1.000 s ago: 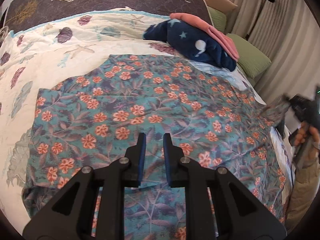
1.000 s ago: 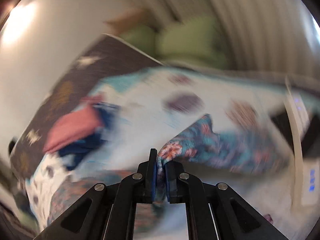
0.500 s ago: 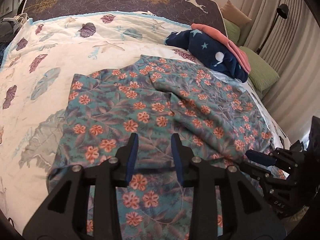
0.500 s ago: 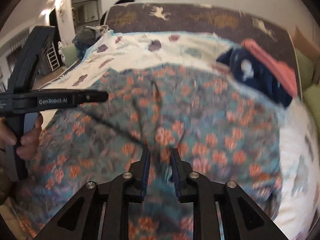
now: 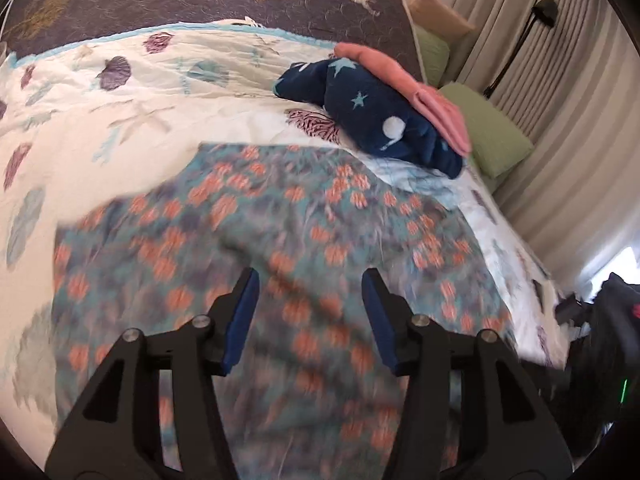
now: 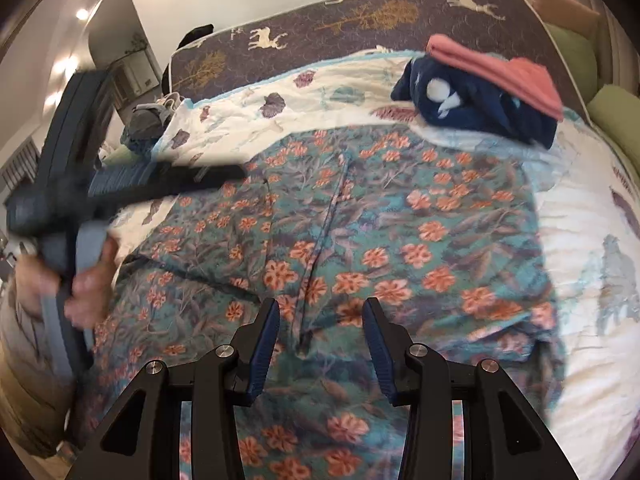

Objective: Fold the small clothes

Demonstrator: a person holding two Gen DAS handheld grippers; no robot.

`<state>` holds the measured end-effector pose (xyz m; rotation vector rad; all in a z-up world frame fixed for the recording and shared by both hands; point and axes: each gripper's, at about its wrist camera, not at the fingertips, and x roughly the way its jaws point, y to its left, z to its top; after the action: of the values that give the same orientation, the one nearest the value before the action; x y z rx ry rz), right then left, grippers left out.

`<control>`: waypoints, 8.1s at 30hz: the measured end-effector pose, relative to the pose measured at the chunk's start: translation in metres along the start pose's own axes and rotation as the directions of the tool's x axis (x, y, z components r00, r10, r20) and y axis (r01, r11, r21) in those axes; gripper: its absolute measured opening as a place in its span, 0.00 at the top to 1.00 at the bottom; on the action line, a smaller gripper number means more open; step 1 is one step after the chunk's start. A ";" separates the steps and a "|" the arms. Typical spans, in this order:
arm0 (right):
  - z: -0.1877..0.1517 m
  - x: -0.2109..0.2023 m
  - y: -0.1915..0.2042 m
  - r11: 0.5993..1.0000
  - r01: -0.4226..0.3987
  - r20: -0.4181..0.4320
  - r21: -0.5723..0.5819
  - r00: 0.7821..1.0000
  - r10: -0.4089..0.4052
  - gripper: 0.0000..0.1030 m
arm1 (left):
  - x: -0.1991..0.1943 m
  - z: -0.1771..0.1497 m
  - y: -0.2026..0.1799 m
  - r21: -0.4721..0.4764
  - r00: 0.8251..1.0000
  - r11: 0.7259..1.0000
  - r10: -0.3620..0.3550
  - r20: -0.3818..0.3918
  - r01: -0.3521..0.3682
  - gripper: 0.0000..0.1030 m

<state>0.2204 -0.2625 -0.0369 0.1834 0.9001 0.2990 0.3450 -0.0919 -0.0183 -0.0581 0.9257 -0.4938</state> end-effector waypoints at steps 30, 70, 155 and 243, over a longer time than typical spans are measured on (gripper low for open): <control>-0.014 0.002 -0.008 0.997 -0.046 0.002 0.061 0.999 0.046 0.54 | -0.092 -0.123 0.166 -0.457 0.996 0.889 0.072 0.048 -0.042 0.84; -0.026 -0.060 -0.034 0.963 0.244 0.075 0.113 0.964 -0.253 0.44 | -0.099 -0.099 0.137 -0.189 0.988 0.977 0.116 0.099 -0.096 0.53; 0.113 0.007 -0.191 0.887 0.272 0.080 0.373 0.943 -0.323 0.97 | -0.072 -0.017 0.110 0.062 0.961 0.967 0.235 0.148 -0.246 0.92; -0.215 -0.166 -0.067 0.864 -0.223 0.093 0.452 0.975 0.203 0.97 | -0.213 -0.294 0.100 -0.200 0.997 0.977 -0.062 0.034 0.068 0.95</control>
<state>-0.0351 -0.3739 -0.0637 0.7333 0.8991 0.2814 0.0485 0.1363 -0.0626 -0.2793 0.9463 -0.4571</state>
